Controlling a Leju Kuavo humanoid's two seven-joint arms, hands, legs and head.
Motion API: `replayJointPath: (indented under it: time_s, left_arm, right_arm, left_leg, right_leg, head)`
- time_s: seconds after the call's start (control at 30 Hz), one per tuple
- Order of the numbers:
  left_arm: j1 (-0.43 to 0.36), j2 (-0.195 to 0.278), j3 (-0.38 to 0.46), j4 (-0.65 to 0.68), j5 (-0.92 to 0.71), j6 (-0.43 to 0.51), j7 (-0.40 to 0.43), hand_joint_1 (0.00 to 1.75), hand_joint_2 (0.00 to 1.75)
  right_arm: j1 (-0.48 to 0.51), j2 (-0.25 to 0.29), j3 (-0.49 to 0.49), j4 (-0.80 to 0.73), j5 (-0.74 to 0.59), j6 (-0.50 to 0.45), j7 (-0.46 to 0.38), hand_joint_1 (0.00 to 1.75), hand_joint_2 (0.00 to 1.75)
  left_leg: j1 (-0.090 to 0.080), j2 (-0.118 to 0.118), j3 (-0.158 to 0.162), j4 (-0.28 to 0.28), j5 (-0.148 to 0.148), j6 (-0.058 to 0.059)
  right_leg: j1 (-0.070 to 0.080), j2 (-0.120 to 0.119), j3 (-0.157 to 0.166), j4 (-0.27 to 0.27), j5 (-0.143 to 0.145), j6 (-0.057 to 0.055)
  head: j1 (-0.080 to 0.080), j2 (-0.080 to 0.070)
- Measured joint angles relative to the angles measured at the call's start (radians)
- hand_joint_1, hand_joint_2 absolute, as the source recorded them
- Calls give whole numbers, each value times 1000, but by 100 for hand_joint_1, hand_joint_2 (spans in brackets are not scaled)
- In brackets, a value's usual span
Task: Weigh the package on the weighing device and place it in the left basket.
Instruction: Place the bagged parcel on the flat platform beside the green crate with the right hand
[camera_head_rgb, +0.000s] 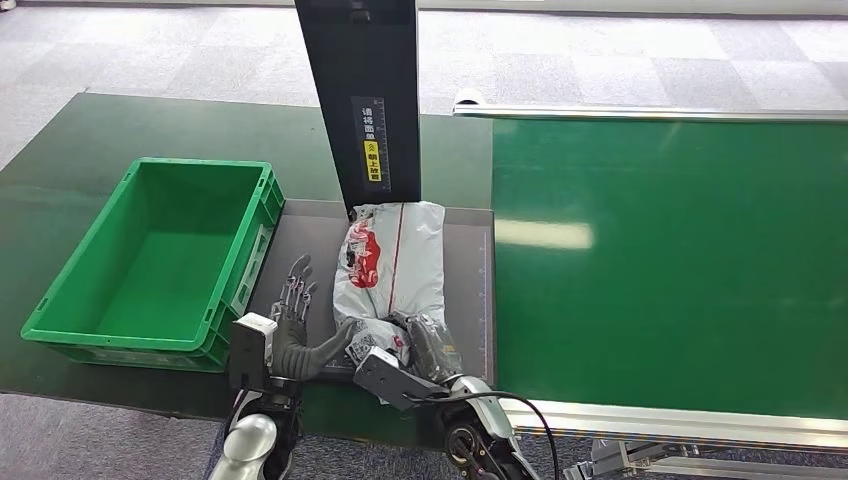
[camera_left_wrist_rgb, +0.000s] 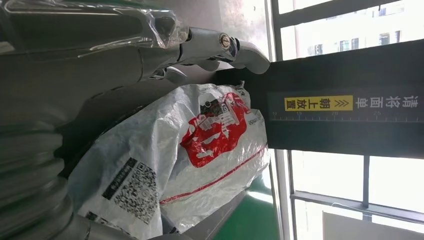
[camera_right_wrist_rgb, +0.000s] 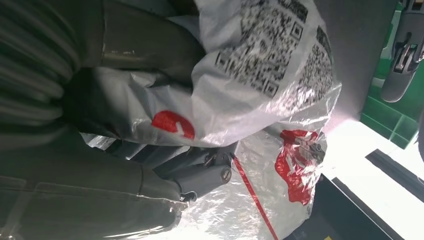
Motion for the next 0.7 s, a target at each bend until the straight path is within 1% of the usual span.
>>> replayJointPath:
  time_s: [0.1,0.2,0.33,0.43,0.5,0.57,0.63,0.7]
  left_arm:
    - [0,3,2,0,6,8,0,0,175]
    - [1,8,10,0,6,19,-3,0,175]
    - [1,25,29,-30,-39,11,-18,0,175]
    - [-3,40,35,-114,-153,-45,5,0,175]
    - [-14,46,33,-184,-256,-90,42,0,175]
    - [-29,51,24,-239,-340,-116,79,0,175]
    - [-50,57,11,-274,-397,-114,103,0,175]
    - [-81,67,-3,-282,-420,-93,111,0,175]
  right_arm:
    - [1,4,2,4,-22,15,1,0,175]
    - [8,5,0,1,-75,36,-28,0,175]
    - [50,-1,-19,-59,-245,91,-121,0,175]
    - [86,-15,-41,-139,-382,111,-210,0,175]
    - [103,-25,-51,-195,-435,95,-265,0,175]
    - [116,-31,-56,-249,-458,63,-307,0,175]
    - [127,-33,-59,-299,-476,27,-322,0,175]
    - [132,-36,-61,-330,-499,-10,-319,0,175]
  left_leg:
    - [0,0,0,0,0,0]
    - [0,0,1,0,0,0]
    - [0,0,0,0,0,0]
    - [0,0,0,0,0,0]
    - [0,0,0,0,0,0]
    - [0,0,0,0,0,0]
    - [0,0,0,0,0,0]
    - [0,0,0,0,0,0]
  right_leg:
    - [0,0,0,0,0,0]
    - [0,0,0,0,0,0]
    - [0,0,0,0,0,0]
    - [0,0,0,0,0,0]
    - [0,0,0,0,0,0]
    - [0,0,0,0,0,0]
    - [0,0,0,0,0,0]
    - [0,0,0,0,0,0]
  head:
    - [0,0]
    - [0,0]
    - [0,0]
    - [0,0]
    - [0,0]
    - [0,0]
    - [0,0]
    - [0,0]
